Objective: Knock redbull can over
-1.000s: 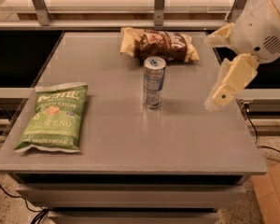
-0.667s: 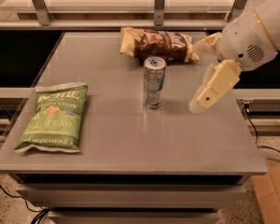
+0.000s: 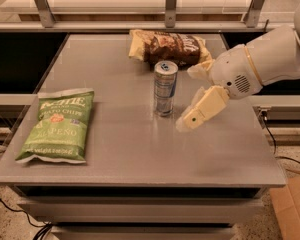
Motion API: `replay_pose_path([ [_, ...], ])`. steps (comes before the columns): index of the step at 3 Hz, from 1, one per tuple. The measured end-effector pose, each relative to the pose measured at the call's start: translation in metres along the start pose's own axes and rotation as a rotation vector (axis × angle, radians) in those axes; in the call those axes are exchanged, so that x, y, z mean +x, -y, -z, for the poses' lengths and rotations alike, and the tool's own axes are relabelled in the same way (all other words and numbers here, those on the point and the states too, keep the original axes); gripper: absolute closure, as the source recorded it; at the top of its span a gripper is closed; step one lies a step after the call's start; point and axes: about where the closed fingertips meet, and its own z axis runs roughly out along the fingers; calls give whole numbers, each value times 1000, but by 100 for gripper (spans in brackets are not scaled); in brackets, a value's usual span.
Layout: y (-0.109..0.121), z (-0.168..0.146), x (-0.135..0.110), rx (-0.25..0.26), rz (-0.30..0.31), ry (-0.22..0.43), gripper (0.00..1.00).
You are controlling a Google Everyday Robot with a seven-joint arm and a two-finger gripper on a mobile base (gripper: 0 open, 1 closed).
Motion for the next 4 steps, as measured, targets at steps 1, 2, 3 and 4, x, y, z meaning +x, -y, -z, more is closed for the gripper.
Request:
replay_pose_path([
  [1,0,0,0,0,0,0,0],
  [2,3,-5,1,-7,23,9,0],
  [3,14,-13,6,-21,59,44,0],
  [4,26,-22,13,-41,99,90,0],
])
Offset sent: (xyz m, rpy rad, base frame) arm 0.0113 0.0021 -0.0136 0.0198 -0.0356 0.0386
